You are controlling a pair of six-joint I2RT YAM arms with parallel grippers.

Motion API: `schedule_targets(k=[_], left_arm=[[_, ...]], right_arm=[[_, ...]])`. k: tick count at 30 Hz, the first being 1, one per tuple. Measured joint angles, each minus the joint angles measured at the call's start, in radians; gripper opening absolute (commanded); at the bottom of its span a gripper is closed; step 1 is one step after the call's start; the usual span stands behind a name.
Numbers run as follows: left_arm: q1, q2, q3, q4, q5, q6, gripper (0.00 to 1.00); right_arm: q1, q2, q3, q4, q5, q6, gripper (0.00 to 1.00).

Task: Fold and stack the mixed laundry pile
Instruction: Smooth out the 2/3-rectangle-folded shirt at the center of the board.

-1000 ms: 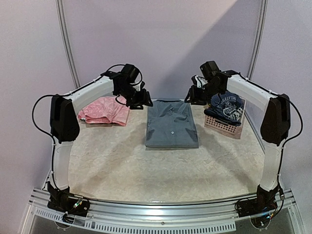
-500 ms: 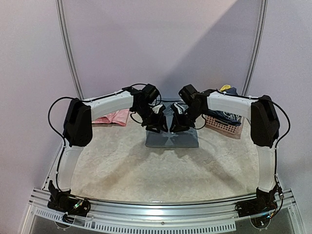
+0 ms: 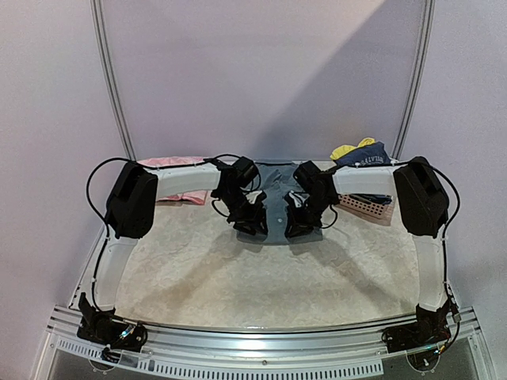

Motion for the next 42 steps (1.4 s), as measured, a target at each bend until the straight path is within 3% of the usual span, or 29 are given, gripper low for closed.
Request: schedule_targets(k=[17,25,32,35,38,42], left_arm=[[0.004,-0.123,-0.263,0.2,-0.01,0.009,0.42],[0.003,-0.174,-0.348,0.246,-0.037,0.009,0.42],[-0.003,-0.229,-0.403,0.225,-0.092,0.008,0.53],[-0.003,-0.261,-0.42,0.191,-0.122,-0.001,0.61],[-0.003,-0.303,-0.423,0.166,-0.143,-0.015,0.66],[-0.003,-0.377,-0.437,0.151,-0.172,-0.031,0.68]], right_arm=[[-0.047,-0.075,-0.167,0.098,-0.032,0.026,0.13],[-0.119,-0.172,-0.27,0.027,0.065,0.026,0.13],[-0.137,-0.244,-0.336,-0.041,0.139,0.03,0.14],[-0.137,-0.309,-0.352,-0.065,0.142,0.036,0.2],[-0.136,-0.384,-0.365,-0.053,0.108,0.048,0.33],[-0.133,-0.46,-0.389,-0.019,0.042,0.076,0.49]])
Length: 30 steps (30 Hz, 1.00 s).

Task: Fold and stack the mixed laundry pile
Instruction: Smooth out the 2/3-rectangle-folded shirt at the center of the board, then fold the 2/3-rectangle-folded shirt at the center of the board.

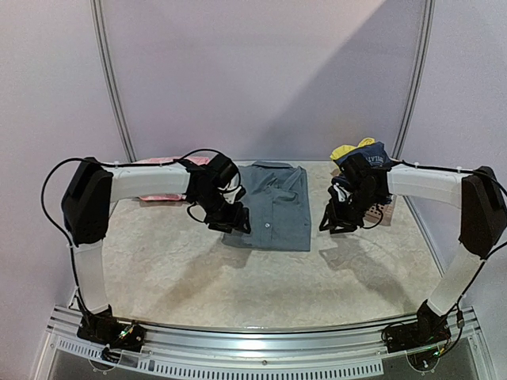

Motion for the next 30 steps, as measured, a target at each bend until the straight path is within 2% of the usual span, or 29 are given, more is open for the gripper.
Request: schedule_targets(k=[2,4,11,18,24,30], left_arm=[[0.001,-0.045,-0.023,-0.003,-0.009,-0.007,0.66],[0.007,-0.081,-0.051,-0.005,-0.015,-0.009,0.64],[0.04,-0.089,-0.166,-0.005,-0.015,-0.006,0.61],[0.068,-0.063,-0.191,0.014,0.006,-0.006,0.56],[0.071,-0.045,-0.191,0.031,0.025,-0.006,0.52],[0.081,-0.009,-0.191,0.046,0.035,-0.006,0.46]], right_arm=[[0.006,-0.013,-0.011,0.018,-0.024,0.011,0.57],[0.017,-0.014,-0.023,0.033,-0.04,0.022,0.61],[0.046,0.016,-0.037,0.08,-0.069,0.063,0.62],[0.051,0.103,-0.037,0.126,-0.091,0.098,0.59],[0.052,0.15,-0.033,0.141,-0.098,0.113,0.51],[0.063,0.198,-0.029,0.148,-0.111,0.122,0.47]])
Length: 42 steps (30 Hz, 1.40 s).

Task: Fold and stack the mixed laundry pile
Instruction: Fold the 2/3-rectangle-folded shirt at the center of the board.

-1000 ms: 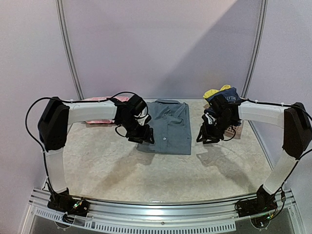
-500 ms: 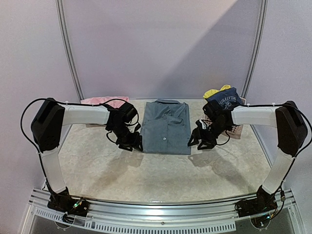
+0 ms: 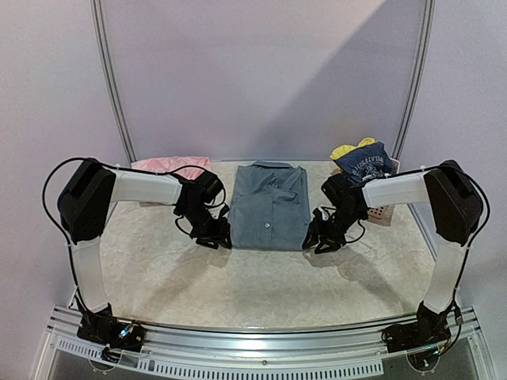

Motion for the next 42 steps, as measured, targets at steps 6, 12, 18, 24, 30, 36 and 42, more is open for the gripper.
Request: schedule_targets(k=[6,12,18,24,30,36,42], left_arm=[[0.013,0.004,0.0,0.006,0.013,-0.001,0.57],[0.029,0.004,0.002,0.024,0.029,0.003,0.5],[0.054,0.016,0.009,0.024,0.043,0.011,0.4],[0.066,0.031,0.017,0.025,0.06,0.033,0.24],[0.077,0.042,0.018,0.029,0.086,0.047,0.17],[0.089,0.06,0.02,0.039,0.117,0.066,0.0],[0.093,0.061,0.018,0.043,0.145,0.067,0.0]], right_arm=[[0.001,0.025,0.024,0.005,-0.017,0.003,0.46],[0.001,0.05,0.048,0.015,-0.032,0.003,0.38],[0.001,0.066,0.06,0.014,-0.033,0.005,0.27],[0.002,0.085,0.074,0.015,-0.036,0.007,0.15],[0.002,0.097,0.08,0.02,-0.038,0.008,0.04],[0.002,0.103,0.08,0.028,-0.038,0.012,0.0],[0.002,0.103,0.079,0.027,-0.038,0.011,0.0]])
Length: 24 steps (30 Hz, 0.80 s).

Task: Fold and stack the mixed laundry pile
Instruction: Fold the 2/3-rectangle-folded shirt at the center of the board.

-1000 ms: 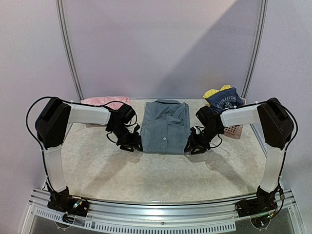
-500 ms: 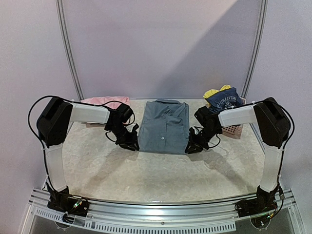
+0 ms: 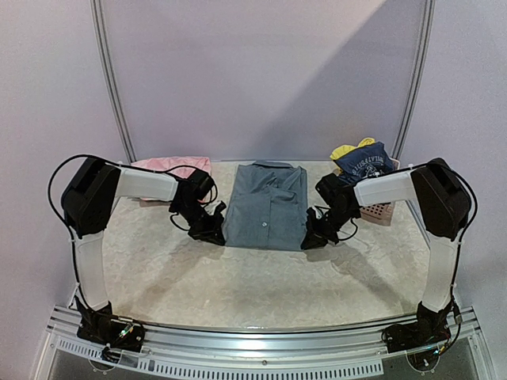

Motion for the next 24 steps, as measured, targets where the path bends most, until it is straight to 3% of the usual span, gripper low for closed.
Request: schedule_targets(k=[11,24], left_arm=[[-0.049,-0.174,-0.211,0.064,0.032,-0.064,0.0],[-0.188,-0.472,-0.355,0.085,-0.015,-0.227,0.0]], right_arm=[[0.024,-0.118,-0.108,-0.027,-0.024,-0.006,0.0],[0.093,-0.417,-0.238,-0.125,0.008,0.026,0.0]])
